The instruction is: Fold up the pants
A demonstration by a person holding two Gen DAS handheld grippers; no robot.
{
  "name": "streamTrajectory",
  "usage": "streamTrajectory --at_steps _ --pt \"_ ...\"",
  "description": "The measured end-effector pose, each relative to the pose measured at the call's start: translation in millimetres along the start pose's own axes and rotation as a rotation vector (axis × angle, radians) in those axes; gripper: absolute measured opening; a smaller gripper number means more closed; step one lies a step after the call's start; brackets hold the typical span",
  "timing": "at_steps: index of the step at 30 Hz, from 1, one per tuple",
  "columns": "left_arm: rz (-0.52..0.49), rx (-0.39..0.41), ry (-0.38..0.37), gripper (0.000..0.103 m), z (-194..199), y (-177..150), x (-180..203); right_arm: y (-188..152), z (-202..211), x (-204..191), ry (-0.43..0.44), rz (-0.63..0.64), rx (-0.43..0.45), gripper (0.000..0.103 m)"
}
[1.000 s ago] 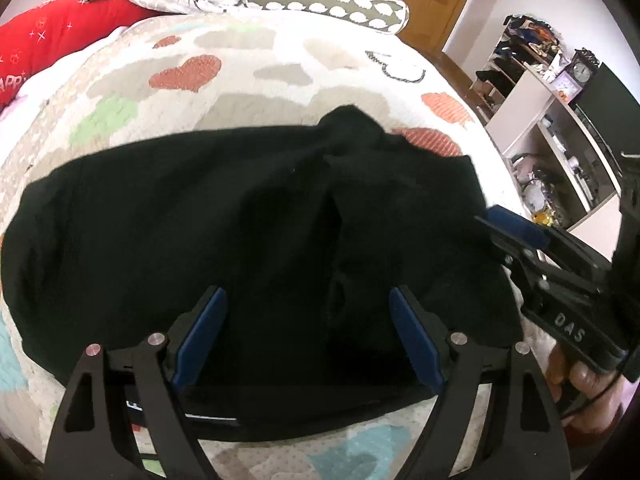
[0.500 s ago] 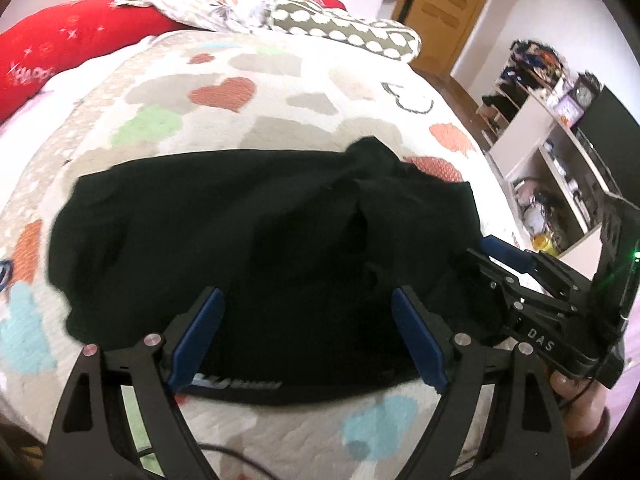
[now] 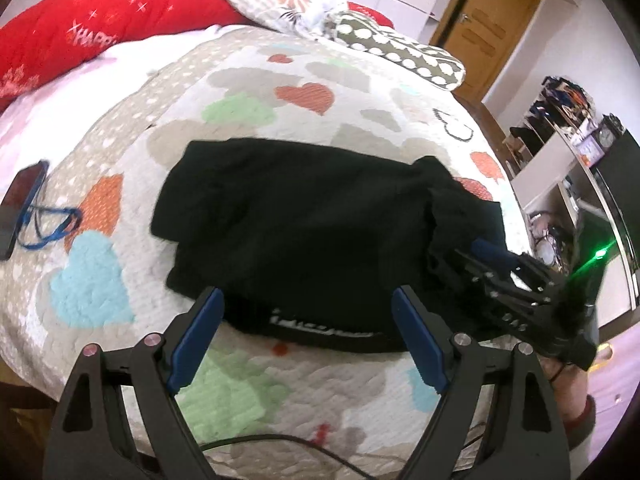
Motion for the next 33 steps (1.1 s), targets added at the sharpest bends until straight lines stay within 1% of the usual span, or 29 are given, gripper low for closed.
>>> streamTrajectory --at_steps 2,4,6,8,12,14,16,18,19,20,22,24,27,29,30,32,33 --pt "0.012 -0.002 0.003 0.086 3 -3 -8 -7 -10 -1 0.006 -0.006 -0.026 0.056" --pt "0.037 -0.011 0.005 0.086 7 -7 -18 -5 -8 -2 0.006 -0.009 -0.023 0.057" --pt "0.079 -0.032 -0.008 0.086 11 -12 -30 2 -3 -1 0.016 -0.013 -0.013 0.057" --pt "0.114 -0.042 -0.021 0.086 15 -17 -38 12 0 -4 0.047 -0.017 0.004 0.057" --pt "0.239 -0.05 -0.082 0.087 12 -23 -56 34 -5 -20 0.164 -0.013 0.029 0.062" --pt "0.285 -0.059 -0.078 0.087 6 -26 -63 43 -16 -32 0.199 0.002 0.028 0.063" --pt "0.327 -0.067 -0.095 0.087 -2 -29 -67 50 -26 -42 0.22 0.025 0.024 0.063" --pt "0.356 -0.066 -0.095 0.087 -8 -31 -69 58 -39 -53 0.254 0.051 0.011 0.064" --pt "0.37 -0.057 -0.095 0.087 -11 -32 -69 61 -45 -58 0.275 0.061 0.002 0.066" --pt "0.381 -0.053 -0.095 0.087 -12 -33 -70 65 -52 -65 0.297 0.073 -0.011 0.072" --pt "0.398 -0.047 -0.095 0.087 -18 -33 -69 72 -64 -75 0.317 0.101 -0.033 0.078" --pt "0.404 -0.038 -0.092 0.087 -22 -32 -66 82 -79 -88 0.325 0.158 -0.055 0.078" --pt "0.396 -0.018 -0.07 0.088 -27 -32 -61 92 -95 -106 0.351 0.242 -0.064 0.078" --pt "0.385 -0.011 -0.06 0.091 -31 -31 -57 97 -108 -117 0.369 0.298 -0.082 0.079" --pt "0.385 -0.011 -0.06 0.097 -34 -30 -56 99 -117 -123 0.378 0.33 -0.097 0.079" --pt "0.392 -0.005 -0.071 0.103 -38 -28 -55 100 -130 -132 0.397 0.373 -0.122 0.079" --pt "0.401 0.001 -0.075 0.103 -40 -27 -55 99 -138 -137 0.407 0.396 -0.142 0.08"
Point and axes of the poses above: each gripper's, at about its wrist camera, not at the fingertips, and z roughly against the way its jaws point, x to its right, y to its top, the point moved 3 cm from there along -z, roughly the way its jaws point, and after that the axes turned 10 degrees about x, right-handed, at the moved point
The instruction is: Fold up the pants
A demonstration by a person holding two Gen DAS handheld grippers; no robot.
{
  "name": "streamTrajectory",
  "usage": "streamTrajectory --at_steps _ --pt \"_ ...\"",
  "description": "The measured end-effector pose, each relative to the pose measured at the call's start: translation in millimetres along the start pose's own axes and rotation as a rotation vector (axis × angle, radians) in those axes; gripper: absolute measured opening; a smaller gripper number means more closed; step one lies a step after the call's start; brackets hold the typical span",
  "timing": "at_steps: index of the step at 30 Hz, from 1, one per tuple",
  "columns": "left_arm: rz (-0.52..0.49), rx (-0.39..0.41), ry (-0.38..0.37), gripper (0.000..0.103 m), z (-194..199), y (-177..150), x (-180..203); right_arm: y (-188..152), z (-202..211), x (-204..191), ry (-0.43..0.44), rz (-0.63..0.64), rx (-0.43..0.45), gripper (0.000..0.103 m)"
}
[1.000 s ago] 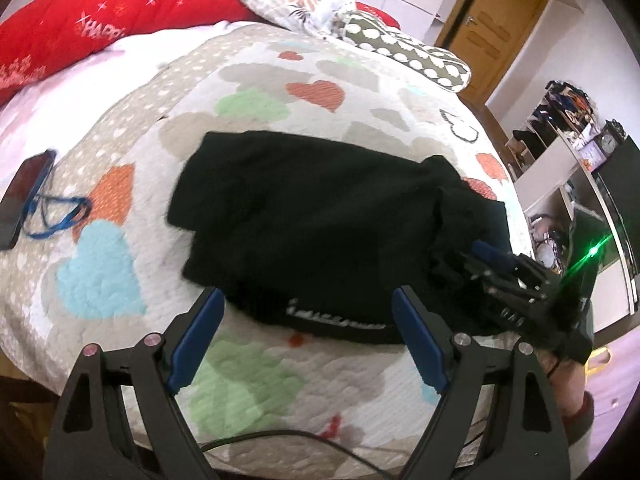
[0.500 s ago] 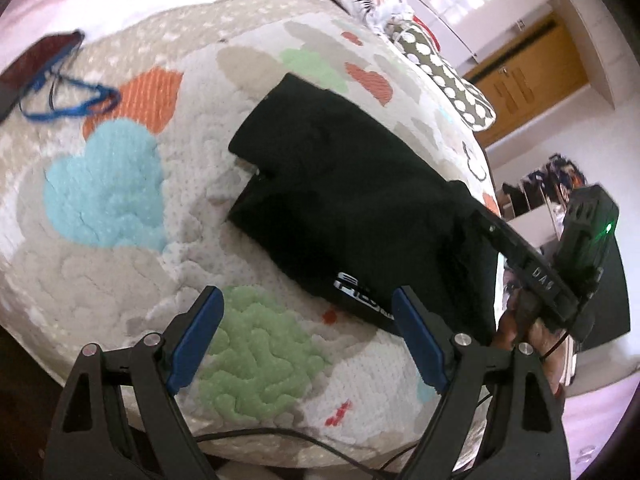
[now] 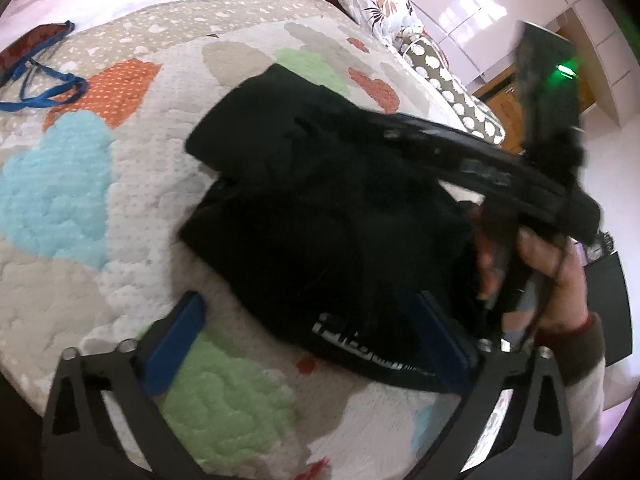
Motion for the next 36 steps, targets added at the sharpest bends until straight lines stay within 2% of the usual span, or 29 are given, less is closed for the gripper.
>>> streamTrajectory --at_steps 3,9,10,11,12,13,14,15,16,20,23,27,31,32,34,36 --pt "0.04 0.011 -0.009 0.103 -3 5 -5 0 -23 0 0.04 0.008 -0.044 0.08" --pt "0.092 0.028 -0.032 0.103 -6 14 -8 -2 -43 8 0.151 -0.118 -0.03 0.08" --pt "0.094 0.034 -0.045 0.103 -5 15 -7 -3 -42 8 0.162 -0.126 -0.023 0.071" --pt "0.096 0.04 -0.062 0.103 -4 16 -7 -4 -42 6 0.181 -0.133 -0.018 0.055" --pt "0.098 0.05 -0.079 0.101 -1 17 -6 -5 -39 5 0.195 -0.142 -0.014 0.047" --pt "0.097 0.065 -0.098 0.093 4 18 -4 -5 -36 4 0.194 -0.146 -0.005 0.038" --pt "0.079 0.083 -0.117 0.085 11 20 0 -4 -30 3 0.184 -0.145 0.01 0.031" --pt "0.056 0.095 -0.123 0.073 16 21 5 -2 -24 3 0.178 -0.145 0.025 0.029" --pt "0.013 0.114 -0.122 0.068 23 24 13 0 -16 3 0.175 -0.148 0.046 0.025" --pt "-0.147 0.181 -0.191 0.062 52 26 56 8 42 18 0.173 -0.204 0.196 0.022" --pt "-0.28 0.208 -0.279 0.062 70 21 100 2 96 38 0.167 -0.267 0.311 0.021" --pt "-0.454 0.164 -0.386 0.062 66 -2 163 -32 160 72 0.121 -0.354 0.414 0.02" --pt "-0.595 0.056 -0.449 0.062 32 -43 210 -88 198 111 0.0 -0.48 0.422 0.013" --pt "-0.626 0.026 -0.449 0.062 24 -55 218 -110 207 124 -0.057 -0.539 0.42 0.018" --pt "-0.674 -0.076 -0.457 0.062 -4 -80 231 -140 217 142 -0.13 -0.626 0.402 0.021" --pt "-0.683 -0.167 -0.455 0.062 -23 -97 233 -172 225 154 -0.193 -0.712 0.362 0.032"
Point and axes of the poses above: each gripper's, at about its wrist camera, not at the fingertips, and z roughly against the way its jaws point, x to its right, y to its top, the point moved 3 cm from there along -z, roughly the way its jaws point, and after that the axes turned 10 degrees about x, right-handed, at the moved point
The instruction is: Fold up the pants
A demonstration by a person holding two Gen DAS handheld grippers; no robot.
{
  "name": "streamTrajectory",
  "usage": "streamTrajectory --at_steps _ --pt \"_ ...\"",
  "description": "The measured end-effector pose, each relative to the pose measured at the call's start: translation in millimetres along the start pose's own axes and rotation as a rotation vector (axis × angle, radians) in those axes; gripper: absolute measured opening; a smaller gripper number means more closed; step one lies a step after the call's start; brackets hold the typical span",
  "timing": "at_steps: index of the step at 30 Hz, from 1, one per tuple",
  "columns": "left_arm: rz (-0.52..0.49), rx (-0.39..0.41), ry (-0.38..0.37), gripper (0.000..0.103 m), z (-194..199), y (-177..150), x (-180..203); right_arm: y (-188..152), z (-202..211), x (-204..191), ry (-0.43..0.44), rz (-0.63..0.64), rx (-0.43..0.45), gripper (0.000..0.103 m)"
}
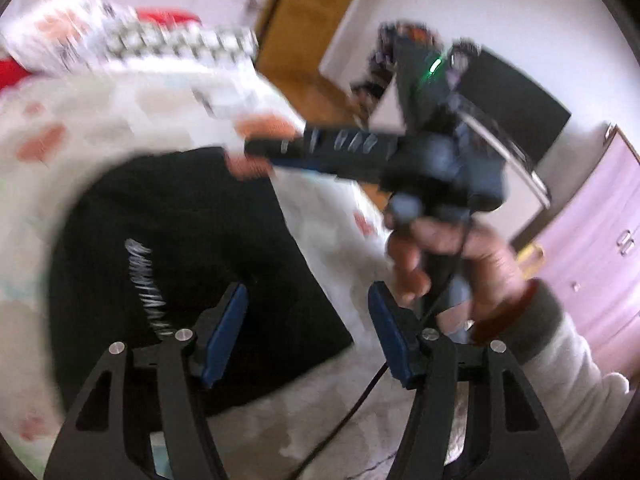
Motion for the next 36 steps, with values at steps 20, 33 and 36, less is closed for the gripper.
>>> streamTrajectory --at_steps 20,33,36 --pt "-0.048 0.083 0.258 0.082 72 22 -90 -63 -6 -56 0.041 0.035 -0.176 0.058" --pt "0.021 0.047 0.25 0.082 28 21 -93 -34 -20 -56 -0.12 0.234 -0.073 0.004" --pt "-0.016 0.014 0.296 0.084 11 14 -92 -40 -16 -40 -0.121 0.154 -0.064 0.025"
Point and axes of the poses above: each gripper's, at about its wrist camera, not at the fingertips, and z roughly against the way its jaws point, x to its right, y to its top, the point moved 3 cm from there along -z, roughly the way its jaws point, and after that the axes turned 10 degrees about x, right-handed, at the moved point
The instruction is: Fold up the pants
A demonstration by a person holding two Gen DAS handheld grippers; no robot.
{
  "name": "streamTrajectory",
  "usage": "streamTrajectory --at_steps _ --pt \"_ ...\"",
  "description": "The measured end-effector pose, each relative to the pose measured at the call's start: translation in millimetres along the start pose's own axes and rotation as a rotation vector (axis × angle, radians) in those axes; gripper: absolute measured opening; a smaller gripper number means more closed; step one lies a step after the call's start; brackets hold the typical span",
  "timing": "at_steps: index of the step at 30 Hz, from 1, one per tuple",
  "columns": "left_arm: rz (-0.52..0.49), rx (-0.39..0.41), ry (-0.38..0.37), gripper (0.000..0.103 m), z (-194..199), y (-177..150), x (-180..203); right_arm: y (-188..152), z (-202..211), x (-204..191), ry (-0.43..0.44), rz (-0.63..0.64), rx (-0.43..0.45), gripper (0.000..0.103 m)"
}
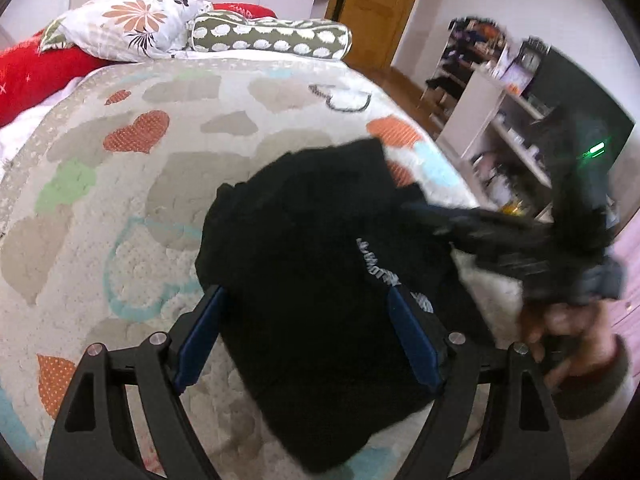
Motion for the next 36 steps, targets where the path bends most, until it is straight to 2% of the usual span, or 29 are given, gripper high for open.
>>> streamTrajectory --at_steps 2,4,8,10,12,14,15,16,17,21,24,27,28,31,34,36 --pt "0.001 0.011 -0.006 0.085 0 0 -1 -1 16 11 0.014 -0.071 0.042 0.067" --pt "0.01 0.009 -0.012 0.085 0 0 -3 -2 23 14 0.04 -0.092 0.048 0.075" --pt "0.037 0.008 -0.017 0.085 4 1 -11 -6 7 20 0.028 -0.123 -0.013 0.075" --pt "0.046 0.006 -0.013 0.085 7 0 -16 -8 -1 17 0.067 -0.148 -0.024 0.075" --pt "0.056 0.014 -0.003 0.085 12 1 -22 -8 -4 14 0.094 -0.157 -0.007 0.07" --pt "0.069 0.024 0.005 0.085 17 3 -28 -7 -12 13 0.112 -0.183 -0.022 0.036" --pt "0.076 0.025 0.002 0.085 20 4 -30 -7 -12 10 0.124 -0.178 -0.022 0.028" --pt "0.079 0.026 0.002 0.085 23 5 -32 -6 -10 6 0.139 -0.169 -0.021 0.013" --pt "0.077 0.031 0.013 0.085 27 6 -33 -4 -3 -1 0.137 -0.147 -0.012 0.011" --pt "0.064 0.089 0.031 0.085 49 14 -36 4 49 -22 0.151 -0.07 0.063 0.009" --pt "0.075 0.102 0.02 0.085 50 16 -34 -4 83 -19 0.097 -0.06 0.098 0.009" --pt "0.044 0.033 0.03 0.085 28 7 -23 -26 71 3 -0.038 -0.066 0.04 0.009" --pt "0.032 0.008 0.024 0.085 17 2 -19 -32 61 10 -0.04 -0.086 0.013 0.01" --pt "0.001 -0.037 0.037 0.085 2 -7 -11 -39 49 20 -0.055 -0.135 -0.004 0.029" --pt "-0.023 -0.027 0.046 0.085 7 1 -9 -25 69 9 -0.09 -0.081 0.035 0.038" --pt "-0.042 0.005 0.068 0.085 12 13 -11 -13 81 1 -0.08 -0.047 0.079 0.043"
Point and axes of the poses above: each gripper's, at about its wrist camera, not at the fingertips, and z roughly against the way its jaws point, x to its right, y to its top, the point moved 3 cm from there along -z, roughly the way its jaws point, and after that the axes turned 10 degrees about x, right-handed, at the moved point
